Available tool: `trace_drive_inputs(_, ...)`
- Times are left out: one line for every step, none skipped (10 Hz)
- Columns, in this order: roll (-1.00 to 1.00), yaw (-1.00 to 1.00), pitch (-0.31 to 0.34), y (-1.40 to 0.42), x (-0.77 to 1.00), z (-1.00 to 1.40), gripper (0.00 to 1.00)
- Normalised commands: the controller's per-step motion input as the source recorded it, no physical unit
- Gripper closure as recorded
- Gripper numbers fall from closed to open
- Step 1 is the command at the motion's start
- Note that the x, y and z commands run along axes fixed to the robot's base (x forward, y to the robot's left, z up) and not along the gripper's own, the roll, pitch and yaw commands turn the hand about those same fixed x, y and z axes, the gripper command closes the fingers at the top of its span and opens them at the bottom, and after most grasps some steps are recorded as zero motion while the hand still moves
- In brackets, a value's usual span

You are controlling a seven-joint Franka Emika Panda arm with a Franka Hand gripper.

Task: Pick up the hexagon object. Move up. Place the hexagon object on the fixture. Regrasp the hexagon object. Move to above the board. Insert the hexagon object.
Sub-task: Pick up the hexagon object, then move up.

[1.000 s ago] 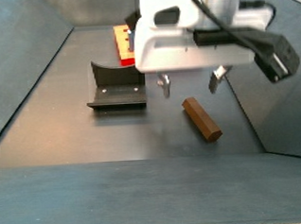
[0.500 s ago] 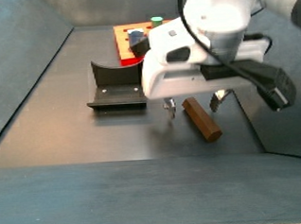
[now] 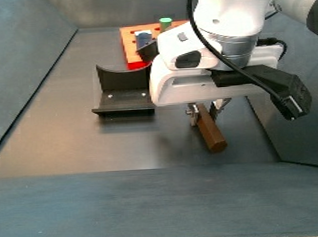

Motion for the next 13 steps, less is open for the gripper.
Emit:
trace_drive_inputs(0.0, 0.0, 0.0, 0.0, 0.0, 0.0, 1.0)
trace_drive_inputs(0.0, 0.0, 0.0, 0.0, 0.0, 0.0, 1.0)
trace_drive_inputs(0.0, 0.0, 0.0, 0.0, 0.0, 0.0, 1.0)
trace_drive_inputs(0.0, 0.0, 0.0, 0.0, 0.0, 0.0, 1.0)
trace_drive_inputs(0.0, 0.0, 0.0, 0.0, 0.0, 0.0, 1.0)
trace_drive_inputs(0.0, 0.0, 0.0, 0.0, 0.0, 0.0, 1.0)
trace_drive_inputs(0.0, 0.0, 0.0, 0.0, 0.0, 0.0, 1.0)
trace_drive_inputs(0.0, 0.0, 0.0, 0.0, 0.0, 0.0, 1.0)
trace_drive_inputs(0.0, 0.0, 0.0, 0.0, 0.0, 0.83, 1.0)
trace_drive_inputs(0.0, 0.01, -0.006, 0.03, 0.01, 0.84, 1.0)
trace_drive_inputs(-0.01, 0.02, 0.015, 0.03, 0.0, 0.75, 1.0)
trace_drive_inputs(-0.03, 0.02, 0.023, 0.01, -0.01, 0.59, 1.0)
trace_drive_inputs(-0.04, 0.02, 0.021, 0.0, -0.01, 0.49, 1.0)
